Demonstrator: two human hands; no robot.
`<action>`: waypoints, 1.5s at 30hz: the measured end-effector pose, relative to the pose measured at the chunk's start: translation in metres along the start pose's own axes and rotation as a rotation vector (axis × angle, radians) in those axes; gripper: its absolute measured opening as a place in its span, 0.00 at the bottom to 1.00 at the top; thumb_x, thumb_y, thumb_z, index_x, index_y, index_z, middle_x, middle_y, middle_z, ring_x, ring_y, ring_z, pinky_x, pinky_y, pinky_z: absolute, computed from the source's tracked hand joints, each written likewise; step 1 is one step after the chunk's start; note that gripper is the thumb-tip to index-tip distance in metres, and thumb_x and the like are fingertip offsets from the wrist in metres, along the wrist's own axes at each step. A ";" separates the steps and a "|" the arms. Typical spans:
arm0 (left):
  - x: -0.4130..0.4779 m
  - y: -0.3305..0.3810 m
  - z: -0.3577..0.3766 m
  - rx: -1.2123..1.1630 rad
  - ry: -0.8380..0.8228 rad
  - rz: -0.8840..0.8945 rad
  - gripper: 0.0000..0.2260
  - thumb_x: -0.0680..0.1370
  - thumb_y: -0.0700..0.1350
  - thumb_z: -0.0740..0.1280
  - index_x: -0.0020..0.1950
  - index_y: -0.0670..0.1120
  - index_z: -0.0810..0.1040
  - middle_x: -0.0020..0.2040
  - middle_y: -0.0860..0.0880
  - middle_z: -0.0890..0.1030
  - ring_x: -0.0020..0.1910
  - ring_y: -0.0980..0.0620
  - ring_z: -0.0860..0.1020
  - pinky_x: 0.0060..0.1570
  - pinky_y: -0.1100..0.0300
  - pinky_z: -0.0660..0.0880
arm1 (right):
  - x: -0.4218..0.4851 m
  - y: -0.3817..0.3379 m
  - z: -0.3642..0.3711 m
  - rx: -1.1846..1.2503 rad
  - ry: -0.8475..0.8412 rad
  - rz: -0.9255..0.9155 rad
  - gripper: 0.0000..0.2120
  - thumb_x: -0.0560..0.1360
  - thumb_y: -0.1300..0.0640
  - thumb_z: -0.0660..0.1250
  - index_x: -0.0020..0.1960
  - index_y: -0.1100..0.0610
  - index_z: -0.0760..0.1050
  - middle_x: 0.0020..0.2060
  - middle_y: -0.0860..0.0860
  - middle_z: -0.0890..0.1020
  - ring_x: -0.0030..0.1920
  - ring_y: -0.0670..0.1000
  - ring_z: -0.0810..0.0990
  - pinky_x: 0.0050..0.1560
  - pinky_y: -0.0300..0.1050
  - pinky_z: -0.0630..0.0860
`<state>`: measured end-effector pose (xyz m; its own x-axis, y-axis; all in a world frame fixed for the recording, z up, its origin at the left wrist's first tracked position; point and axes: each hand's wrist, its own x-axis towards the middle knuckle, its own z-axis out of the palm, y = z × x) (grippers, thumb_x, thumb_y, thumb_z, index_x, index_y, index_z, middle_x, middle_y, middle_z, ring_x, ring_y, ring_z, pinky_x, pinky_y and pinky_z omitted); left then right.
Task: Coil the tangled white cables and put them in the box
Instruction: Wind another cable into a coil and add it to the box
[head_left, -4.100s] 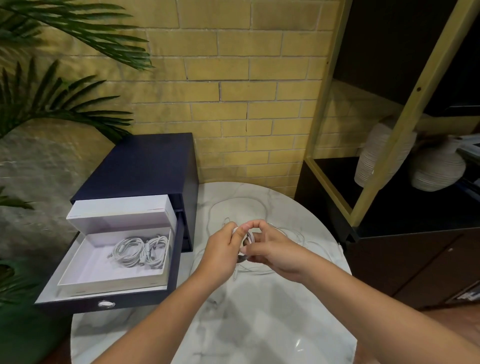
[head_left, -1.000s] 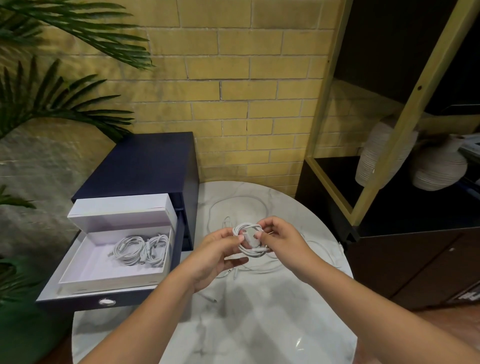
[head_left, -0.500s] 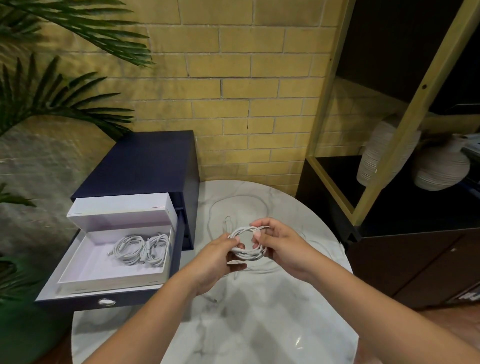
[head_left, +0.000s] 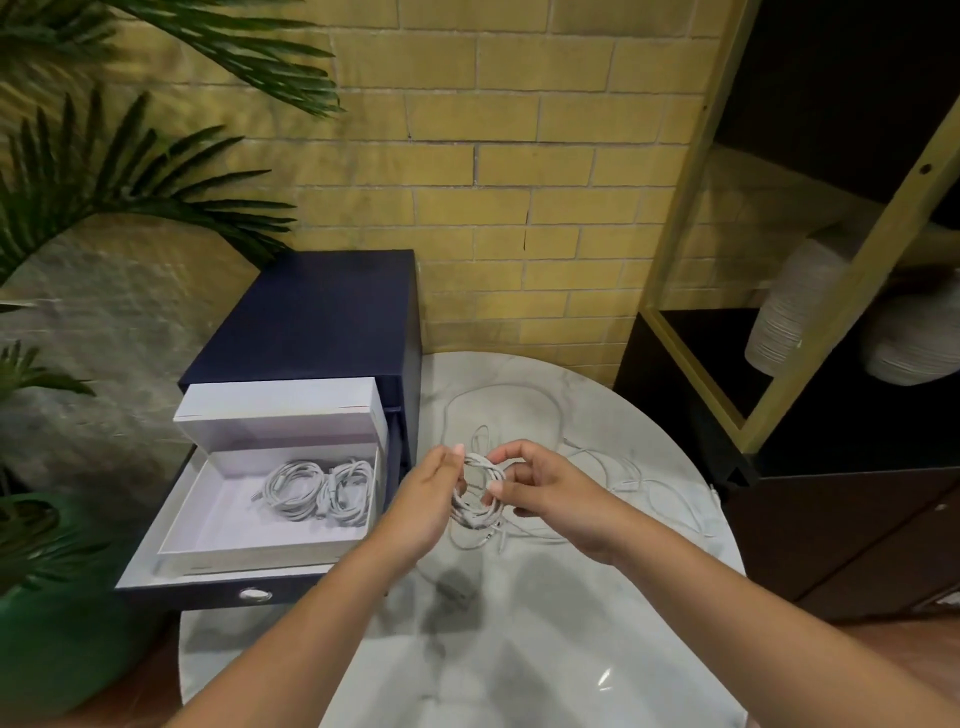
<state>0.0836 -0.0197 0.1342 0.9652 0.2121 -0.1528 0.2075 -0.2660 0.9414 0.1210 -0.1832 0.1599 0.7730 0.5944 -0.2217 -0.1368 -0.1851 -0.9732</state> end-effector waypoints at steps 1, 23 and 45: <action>0.000 0.000 -0.007 0.026 -0.010 0.032 0.19 0.82 0.55 0.55 0.45 0.41 0.74 0.37 0.48 0.73 0.37 0.51 0.72 0.42 0.56 0.68 | 0.002 -0.001 0.004 -0.002 0.001 0.019 0.11 0.78 0.57 0.66 0.59 0.56 0.72 0.40 0.50 0.83 0.43 0.47 0.78 0.46 0.38 0.71; 0.000 -0.026 -0.189 0.530 -0.008 0.181 0.04 0.75 0.48 0.70 0.46 0.51 0.84 0.39 0.55 0.83 0.41 0.58 0.80 0.45 0.59 0.78 | 0.077 -0.009 0.152 -0.080 0.155 -0.065 0.07 0.74 0.64 0.71 0.52 0.60 0.79 0.40 0.53 0.81 0.39 0.49 0.81 0.46 0.47 0.82; 0.034 -0.078 -0.258 1.013 0.084 0.134 0.11 0.76 0.47 0.63 0.41 0.46 0.83 0.38 0.48 0.82 0.37 0.50 0.78 0.36 0.57 0.76 | 0.089 0.037 0.154 -1.133 0.390 -0.368 0.08 0.71 0.63 0.70 0.49 0.55 0.81 0.48 0.49 0.80 0.51 0.52 0.74 0.51 0.42 0.72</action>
<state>0.0594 0.2512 0.1329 0.9842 0.1769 -0.0070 0.1732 -0.9534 0.2472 0.0893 -0.0162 0.0945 0.8102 0.5185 0.2733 0.5854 -0.7404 -0.3303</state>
